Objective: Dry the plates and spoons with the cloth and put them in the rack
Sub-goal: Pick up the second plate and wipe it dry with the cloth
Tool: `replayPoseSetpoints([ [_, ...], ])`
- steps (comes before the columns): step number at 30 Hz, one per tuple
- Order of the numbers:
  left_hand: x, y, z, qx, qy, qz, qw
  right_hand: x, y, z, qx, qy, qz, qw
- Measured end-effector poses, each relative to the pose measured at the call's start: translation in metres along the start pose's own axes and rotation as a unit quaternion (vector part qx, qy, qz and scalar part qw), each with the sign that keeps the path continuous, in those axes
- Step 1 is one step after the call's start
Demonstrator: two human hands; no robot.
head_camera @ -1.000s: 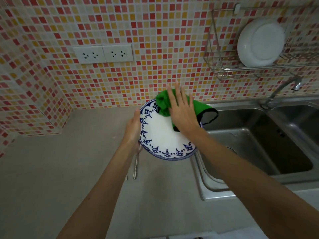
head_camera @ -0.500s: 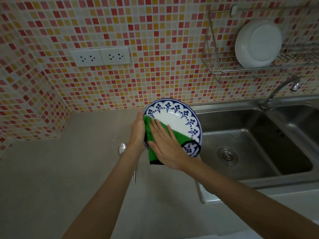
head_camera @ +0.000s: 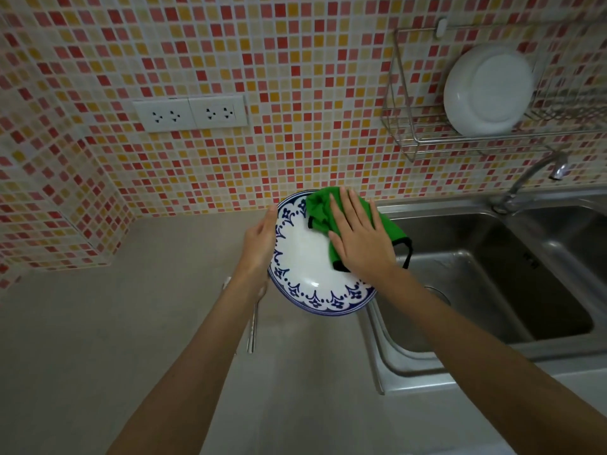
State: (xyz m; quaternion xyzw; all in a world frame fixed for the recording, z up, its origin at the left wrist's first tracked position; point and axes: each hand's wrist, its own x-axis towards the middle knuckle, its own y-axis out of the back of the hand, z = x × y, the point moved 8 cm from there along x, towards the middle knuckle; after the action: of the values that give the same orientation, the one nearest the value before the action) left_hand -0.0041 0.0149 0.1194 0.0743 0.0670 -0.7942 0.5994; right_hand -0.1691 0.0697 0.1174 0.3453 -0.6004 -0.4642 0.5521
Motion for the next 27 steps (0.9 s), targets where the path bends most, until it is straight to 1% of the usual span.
replayPoseSetpoints([
  [2, 0.003, 0.005, 0.003, -0.005, 0.0, 0.02, 1.0, -0.011, -0.007, 0.006, -0.007, 0.003, -0.035, 0.999],
  [4, 0.007, 0.008, 0.007, -0.007, -0.008, 0.04, 0.999, -0.026, -0.014, 0.003, 0.013, 0.027, -0.085, 0.996],
  [7, 0.01, 0.011, 0.008, -0.01, -0.003, 0.061, 0.998, -0.057, -0.011, -0.024, 0.076, 0.091, -0.159, 0.98],
  [9, 0.01, 0.009, 0.007, -0.013, 0.003, 0.057, 0.998, -0.07, -0.003, -0.049, 0.105, 0.141, -0.17, 0.97],
  [11, 0.005, 0.001, 0.007, -0.023, 0.004, 0.043, 0.999, -0.07, 0.006, -0.07, 0.136, 0.163, -0.152, 0.965],
  [13, 0.0, -0.007, 0.004, -0.028, 0.014, 0.023, 0.999, -0.06, 0.01, -0.081, 0.155, 0.162, -0.114, 0.968],
  [16, -0.005, -0.012, 0.001, -0.045, 0.031, -0.004, 0.999, -0.042, 0.013, -0.085, 0.119, 0.141, -0.018, 0.983],
  [18, -0.008, -0.014, 0.002, -0.021, 0.029, -0.022, 0.999, -0.034, 0.016, -0.083, 0.096, 0.13, 0.037, 0.986],
  [21, -0.018, -0.016, 0.013, 0.024, 0.002, -0.051, 0.998, -0.025, 0.022, -0.081, 0.084, 0.147, 0.074, 0.983],
  [23, -0.022, -0.017, 0.021, 0.036, -0.025, -0.072, 0.996, -0.018, 0.028, -0.079, 0.073, 0.154, 0.082, 0.982],
  [25, -0.026, -0.017, 0.026, 0.044, -0.05, -0.085, 0.994, -0.004, 0.034, -0.067, 0.08, 0.112, 0.088, 0.987],
  [27, -0.03, -0.018, 0.025, 0.044, -0.054, -0.092, 0.993, 0.013, 0.044, -0.045, 0.094, 0.035, 0.098, 0.99],
])
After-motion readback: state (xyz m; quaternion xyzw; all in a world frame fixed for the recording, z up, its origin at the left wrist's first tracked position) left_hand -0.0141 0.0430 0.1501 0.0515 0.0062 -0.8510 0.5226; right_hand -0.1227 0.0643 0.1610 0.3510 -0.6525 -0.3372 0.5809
